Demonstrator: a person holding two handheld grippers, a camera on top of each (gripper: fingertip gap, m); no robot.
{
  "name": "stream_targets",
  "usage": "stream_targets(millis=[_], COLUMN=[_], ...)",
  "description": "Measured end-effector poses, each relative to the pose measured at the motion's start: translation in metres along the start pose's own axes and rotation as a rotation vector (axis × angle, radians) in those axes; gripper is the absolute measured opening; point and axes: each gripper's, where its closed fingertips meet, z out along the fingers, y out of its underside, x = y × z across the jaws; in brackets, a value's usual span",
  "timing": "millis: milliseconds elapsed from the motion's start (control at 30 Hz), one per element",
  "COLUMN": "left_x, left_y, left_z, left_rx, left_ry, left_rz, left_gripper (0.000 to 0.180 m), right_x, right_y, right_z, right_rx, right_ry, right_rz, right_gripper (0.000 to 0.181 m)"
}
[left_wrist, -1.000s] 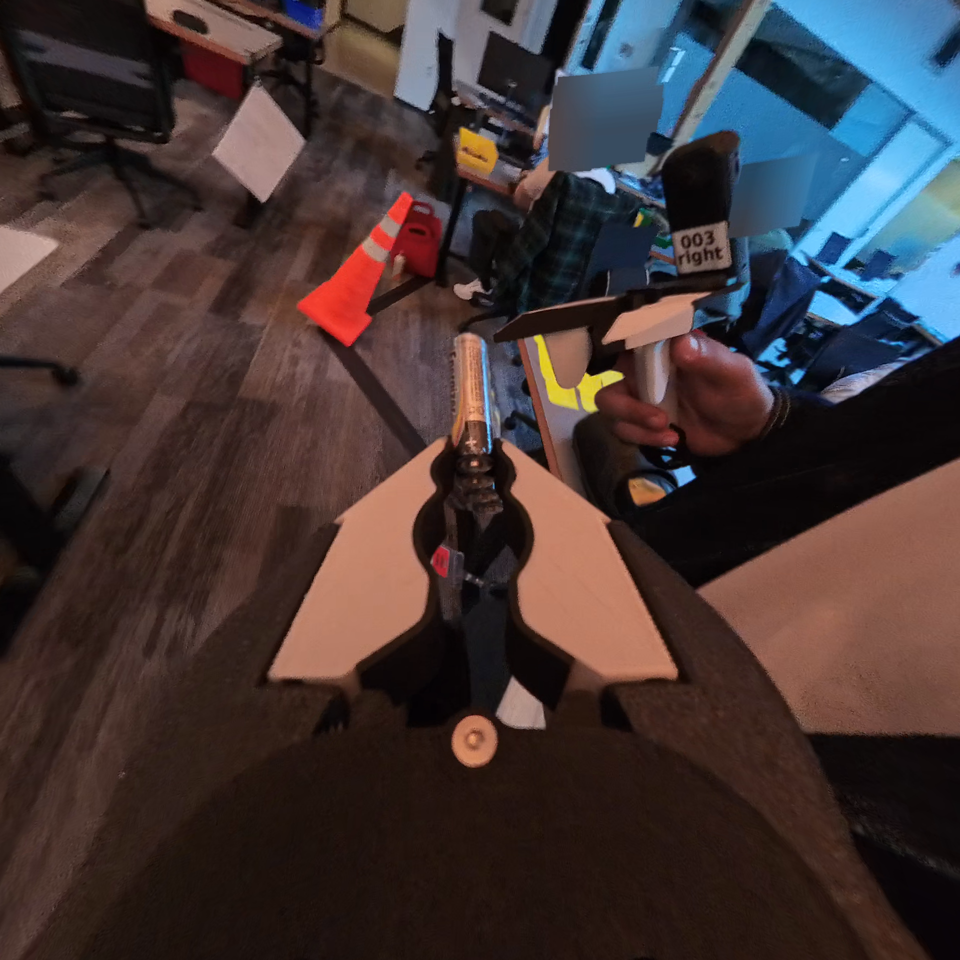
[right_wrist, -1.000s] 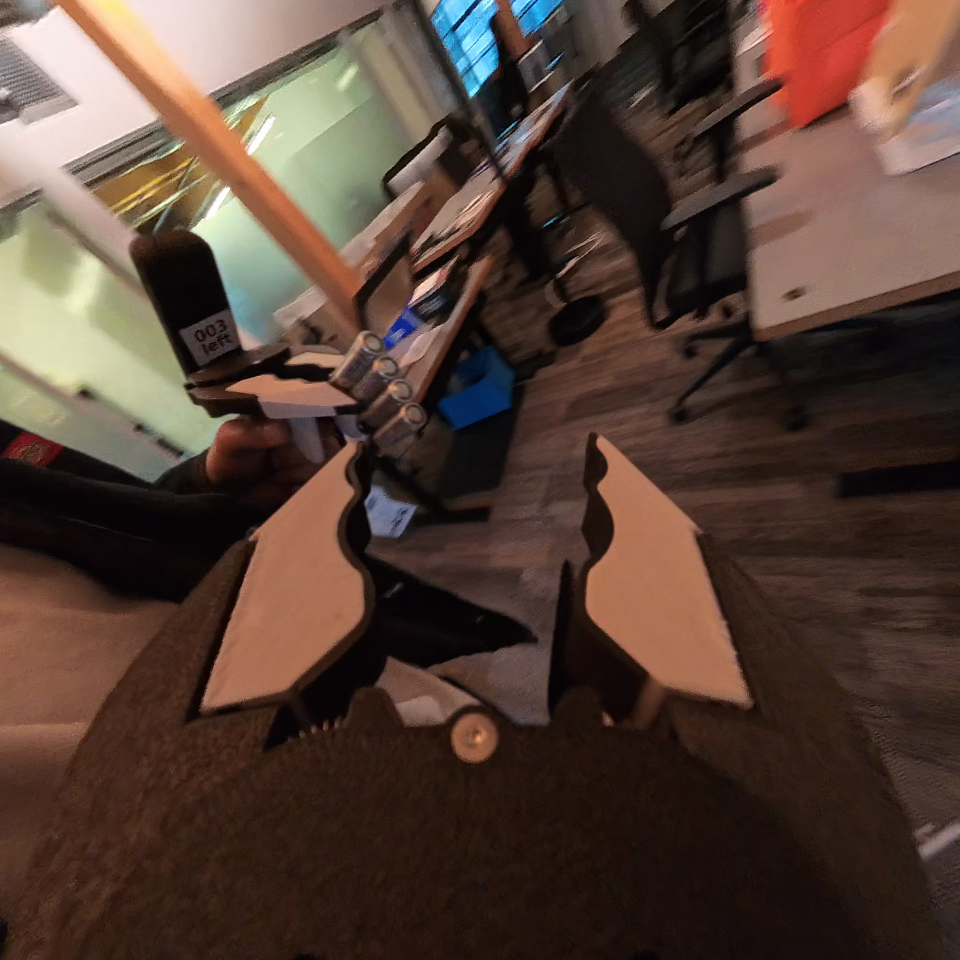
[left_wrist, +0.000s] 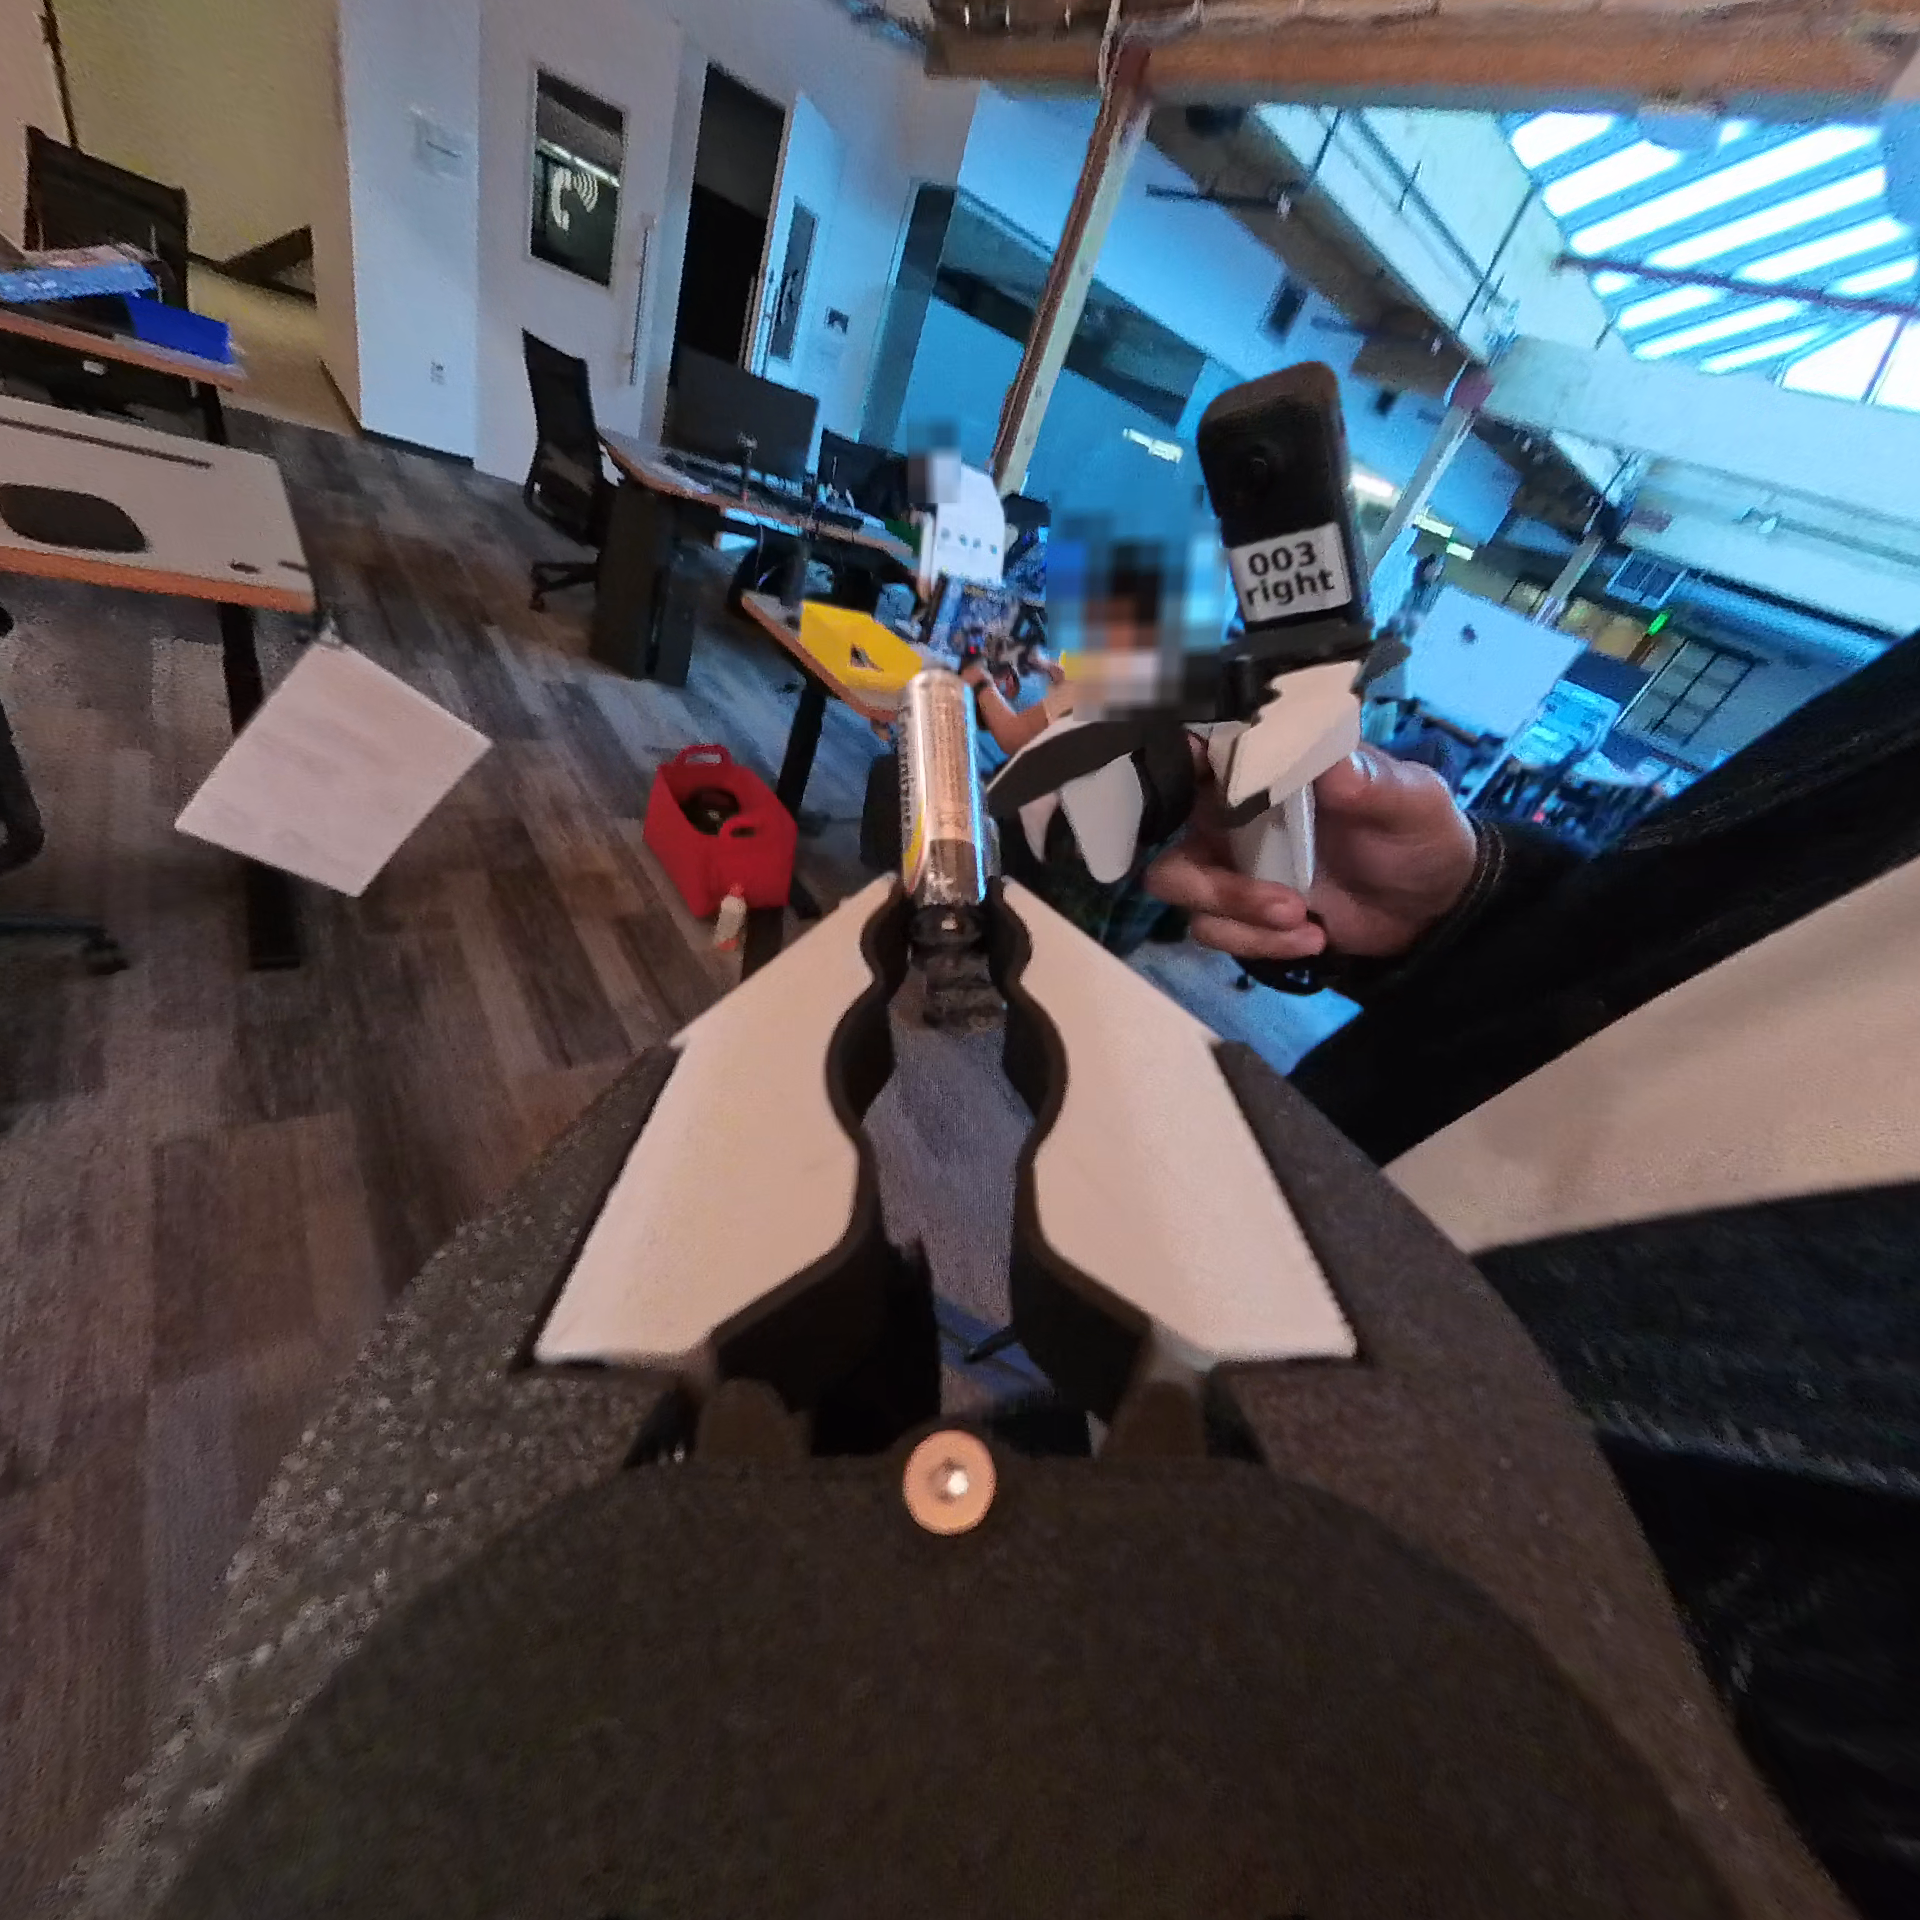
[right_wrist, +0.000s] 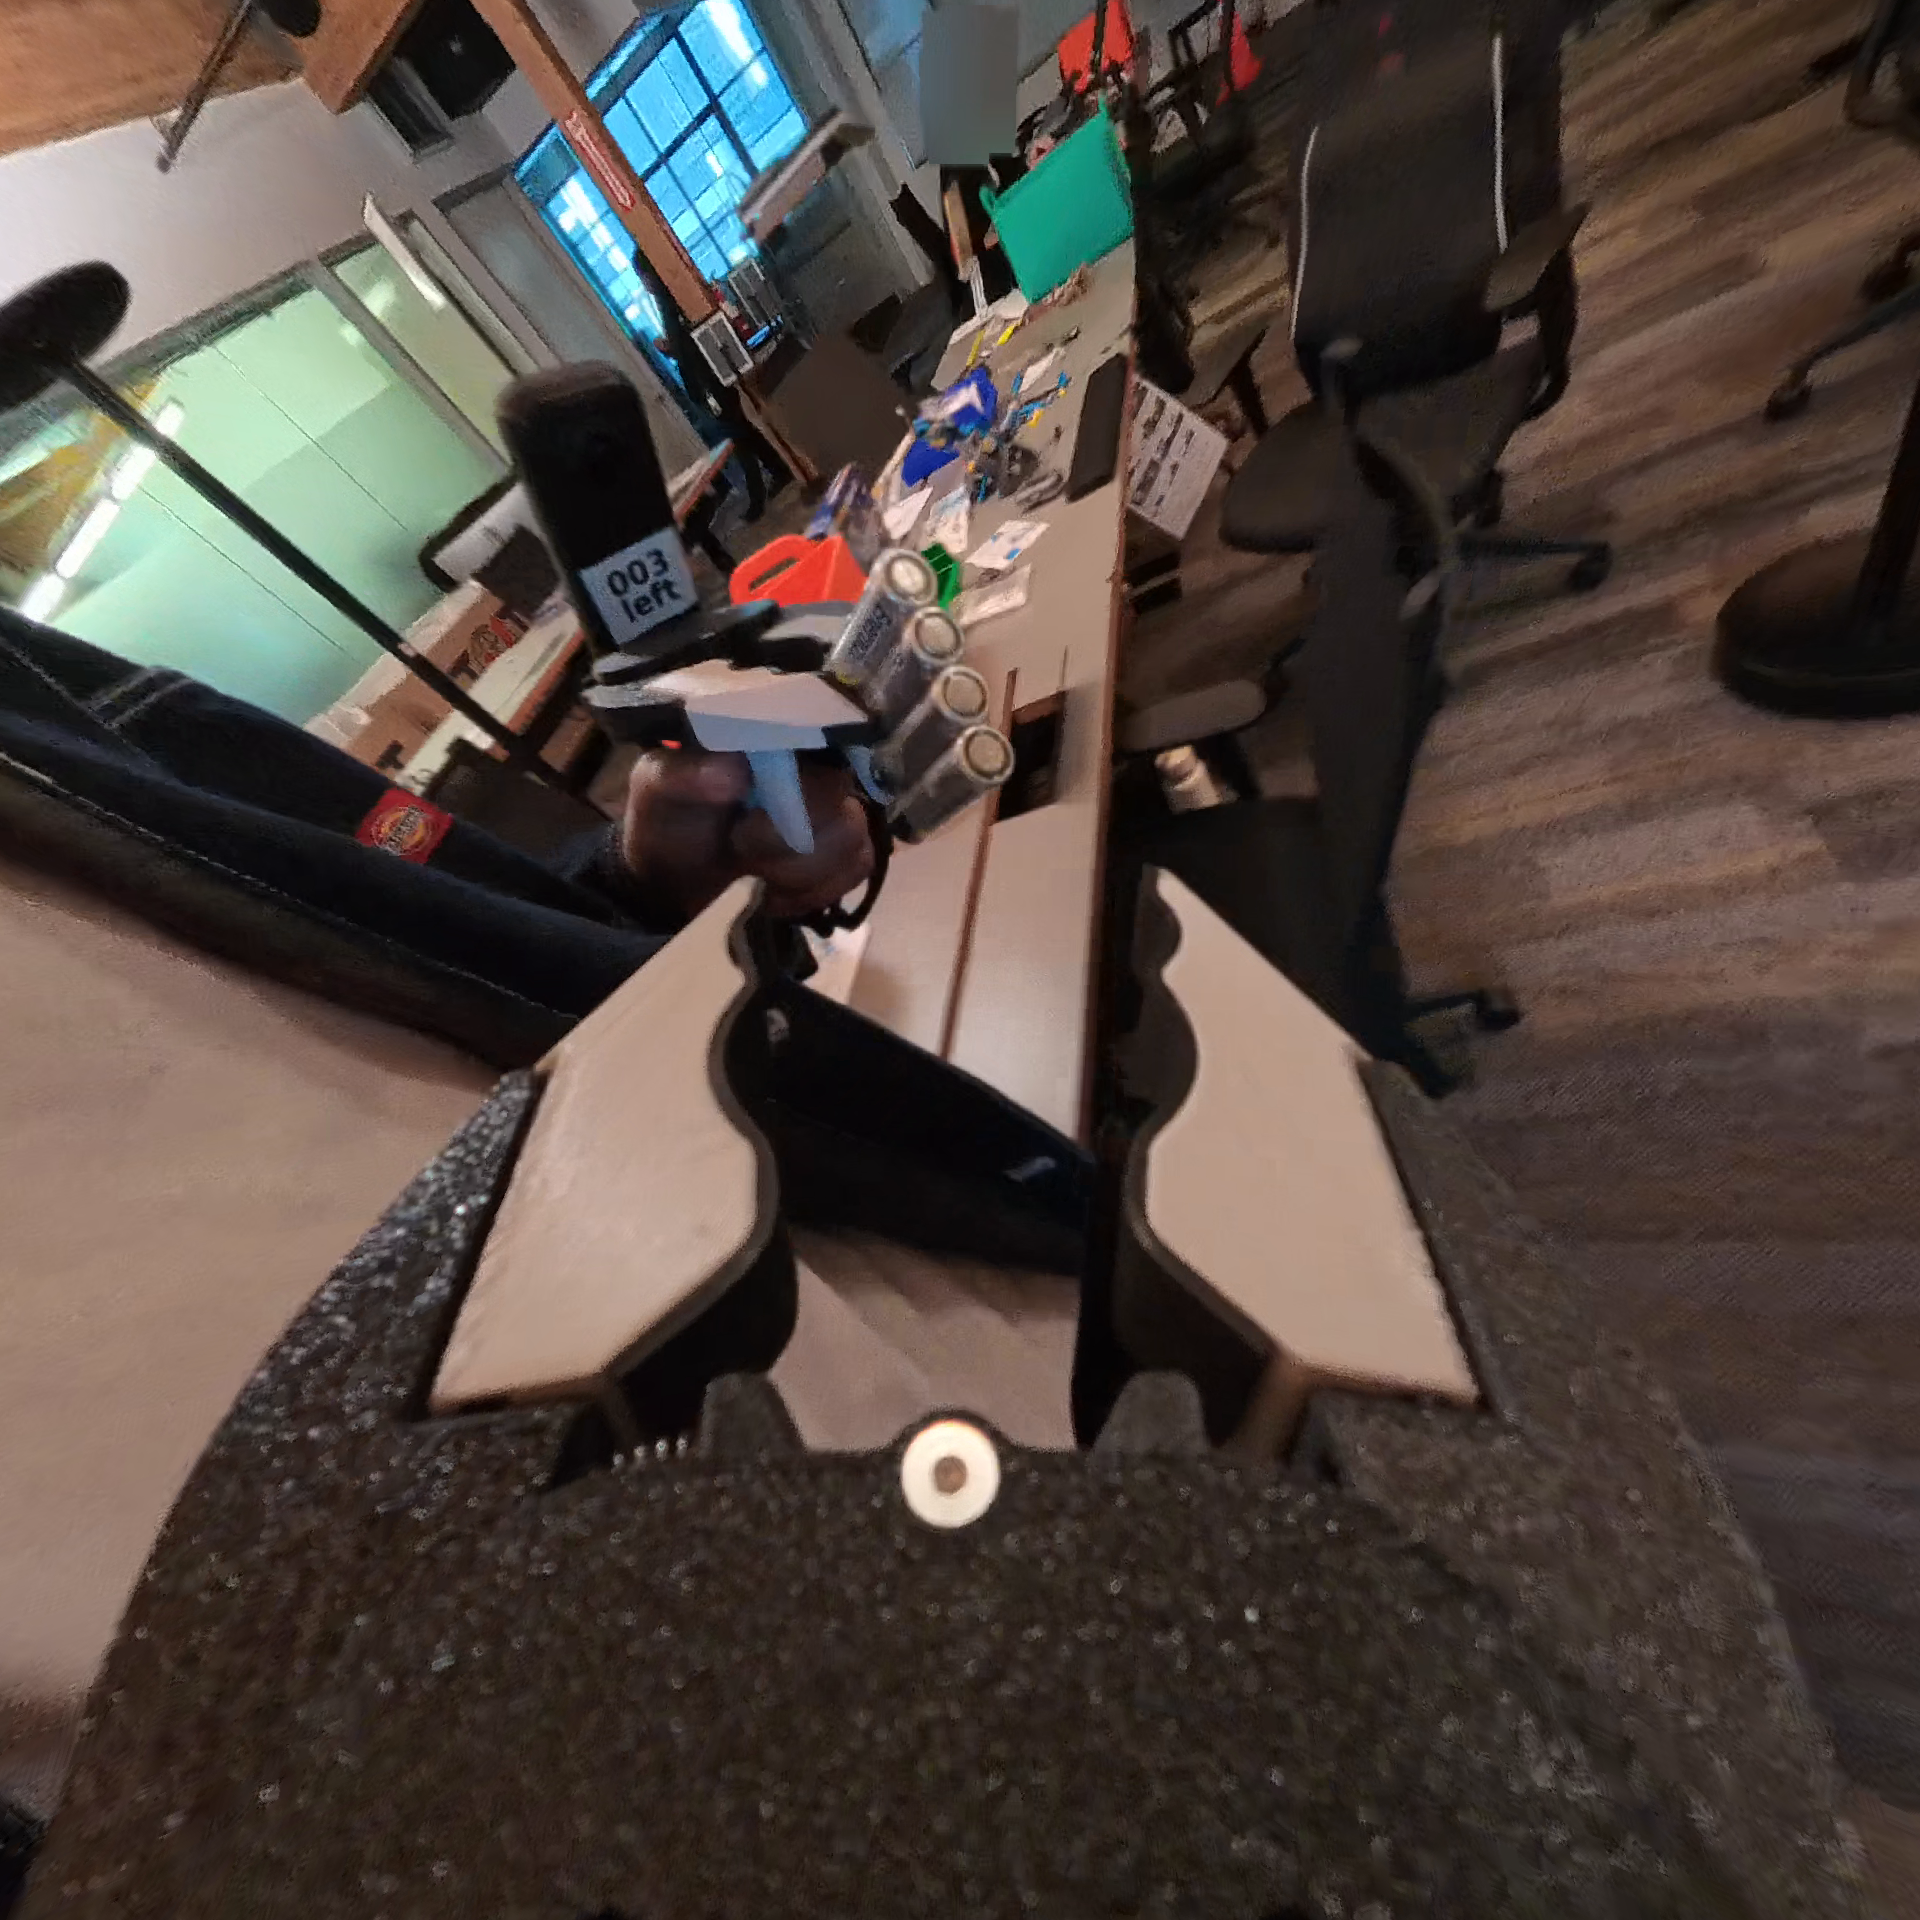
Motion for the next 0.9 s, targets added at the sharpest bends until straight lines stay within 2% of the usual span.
stream_targets(millis=[167, 300, 400, 500, 667, 833, 900], left_x=[-0.150, -0.286, -0.400, -0.511, -0.650, -0.763, -0.806], left_y=[-0.073, -0.105, -0.127, -0.154, -0.214, -0.226, -0.218], left_z=[0.060, 0.092, 0.108, 0.104, 0.037, -0.076, -0.129], left_rx=[0.048, 0.062, 0.050, 0.070, 0.195, 0.291, 0.302], left_ry=[-0.025, -0.097, -0.199, -0.340, -0.643, -0.985, -1.116], left_rz=[-0.004, 0.010, 0.009, -0.034, -0.140, -0.269, -0.318], left_gripper=[0.012, 0.012, 0.012, 0.012, 0.013, 0.012, 0.012], right_x=[0.141, 0.265, 0.345, 0.412, 0.479, 0.526, 0.534], right_y=[-0.114, -0.183, -0.229, -0.283, -0.376, -0.417, -0.427], right_z=[0.053, 0.121, 0.193, 0.270, 0.402, 0.550, 0.612], right_rx=[-0.047, -0.074, -0.157, -0.263, -0.437, -0.632, -0.663], right_ry=[-0.067, -0.198, -0.330, -0.459, -0.680, -0.836, -0.880], right_rz=[-0.043, -0.024, -0.045, -0.074, -0.091, -0.244, -0.296], right_gripper=[0.066, 0.063, 0.056, 0.056, 0.052, 0.047, 0.046])
